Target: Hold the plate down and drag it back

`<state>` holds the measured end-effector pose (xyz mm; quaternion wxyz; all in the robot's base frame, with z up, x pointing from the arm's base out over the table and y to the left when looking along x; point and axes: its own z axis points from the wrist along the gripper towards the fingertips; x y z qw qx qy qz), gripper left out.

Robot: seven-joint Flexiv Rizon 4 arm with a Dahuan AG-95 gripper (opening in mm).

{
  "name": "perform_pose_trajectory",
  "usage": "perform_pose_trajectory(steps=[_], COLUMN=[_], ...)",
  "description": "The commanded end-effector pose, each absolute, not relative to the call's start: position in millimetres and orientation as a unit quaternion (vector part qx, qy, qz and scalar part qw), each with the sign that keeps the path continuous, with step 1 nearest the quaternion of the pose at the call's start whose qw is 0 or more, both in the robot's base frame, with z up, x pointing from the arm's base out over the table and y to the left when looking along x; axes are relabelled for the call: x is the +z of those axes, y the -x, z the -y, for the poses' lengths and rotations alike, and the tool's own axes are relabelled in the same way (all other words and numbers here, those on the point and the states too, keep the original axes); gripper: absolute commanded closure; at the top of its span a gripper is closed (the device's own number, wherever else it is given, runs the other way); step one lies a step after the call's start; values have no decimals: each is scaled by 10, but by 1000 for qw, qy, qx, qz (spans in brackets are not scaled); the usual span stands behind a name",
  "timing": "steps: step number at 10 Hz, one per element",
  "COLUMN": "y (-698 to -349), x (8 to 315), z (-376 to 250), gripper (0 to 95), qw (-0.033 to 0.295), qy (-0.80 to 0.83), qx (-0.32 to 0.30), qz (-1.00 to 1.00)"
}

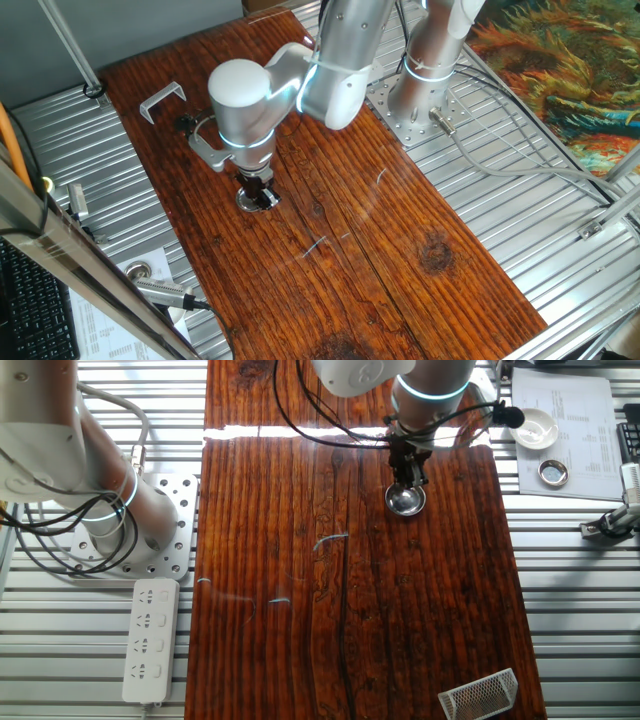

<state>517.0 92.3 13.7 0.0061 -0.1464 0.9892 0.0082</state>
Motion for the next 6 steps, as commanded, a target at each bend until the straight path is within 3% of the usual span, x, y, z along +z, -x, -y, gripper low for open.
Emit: perform_pose_trajectory(steps=[1,6], y=[-5171,-5171], x=[26,26], z=[-917,-917], gripper=[950,950], qw=[6,0], qy=[149,159], qx=[2,8], qz=[-989,-987])
